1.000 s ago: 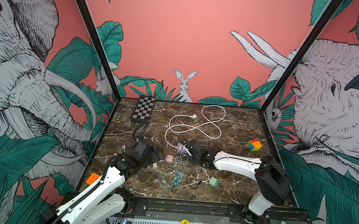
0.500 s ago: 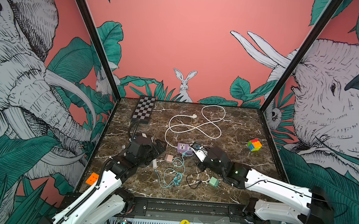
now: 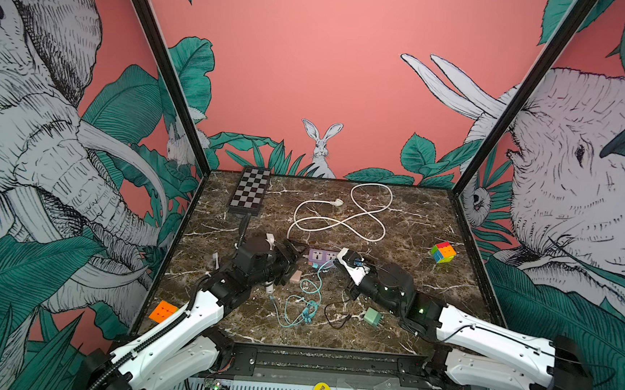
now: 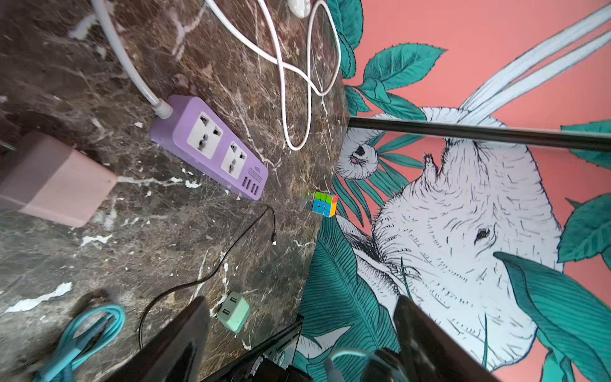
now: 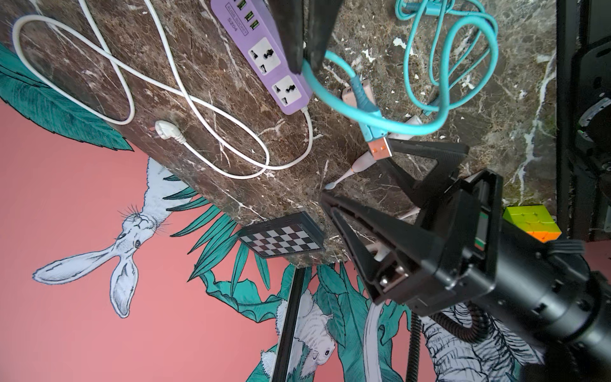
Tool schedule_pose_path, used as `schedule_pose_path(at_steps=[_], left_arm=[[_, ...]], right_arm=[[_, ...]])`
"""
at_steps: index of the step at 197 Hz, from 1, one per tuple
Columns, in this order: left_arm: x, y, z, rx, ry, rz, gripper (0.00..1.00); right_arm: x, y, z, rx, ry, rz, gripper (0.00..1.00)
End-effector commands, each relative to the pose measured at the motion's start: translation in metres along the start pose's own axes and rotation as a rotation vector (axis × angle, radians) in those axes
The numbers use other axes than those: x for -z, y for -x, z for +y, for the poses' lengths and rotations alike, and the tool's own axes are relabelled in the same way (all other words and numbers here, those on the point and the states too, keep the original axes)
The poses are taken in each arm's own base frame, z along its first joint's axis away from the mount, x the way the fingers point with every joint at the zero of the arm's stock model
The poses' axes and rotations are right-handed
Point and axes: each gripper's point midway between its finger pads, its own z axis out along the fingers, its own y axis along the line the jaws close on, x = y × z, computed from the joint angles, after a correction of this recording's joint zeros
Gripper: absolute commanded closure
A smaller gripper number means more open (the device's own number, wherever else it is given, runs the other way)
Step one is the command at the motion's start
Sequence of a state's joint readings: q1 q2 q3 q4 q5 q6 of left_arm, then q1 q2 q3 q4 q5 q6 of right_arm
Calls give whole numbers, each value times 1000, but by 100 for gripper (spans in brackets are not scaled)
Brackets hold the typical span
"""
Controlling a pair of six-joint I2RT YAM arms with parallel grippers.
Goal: Charge the electric toothbrush
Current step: Pick up the charging cable from the center of the board.
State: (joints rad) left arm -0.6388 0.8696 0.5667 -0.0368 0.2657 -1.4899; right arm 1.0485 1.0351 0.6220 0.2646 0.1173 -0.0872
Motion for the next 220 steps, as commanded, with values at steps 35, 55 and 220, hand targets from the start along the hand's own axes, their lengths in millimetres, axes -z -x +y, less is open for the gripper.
schedule_pose_path(at_steps=[35,55,220], left_arm=[[-4,-17,-19,1,-75,53,30],[-6,-20,-15,-5,-58,70,35],[-14,-33,-17,-54,-34,113,66]], right_arm=[[0,15,-6,17,-44,-56,100],[0,16,-8,20,-56,-52,100],[-4,14,1,45,-28,-34,100]])
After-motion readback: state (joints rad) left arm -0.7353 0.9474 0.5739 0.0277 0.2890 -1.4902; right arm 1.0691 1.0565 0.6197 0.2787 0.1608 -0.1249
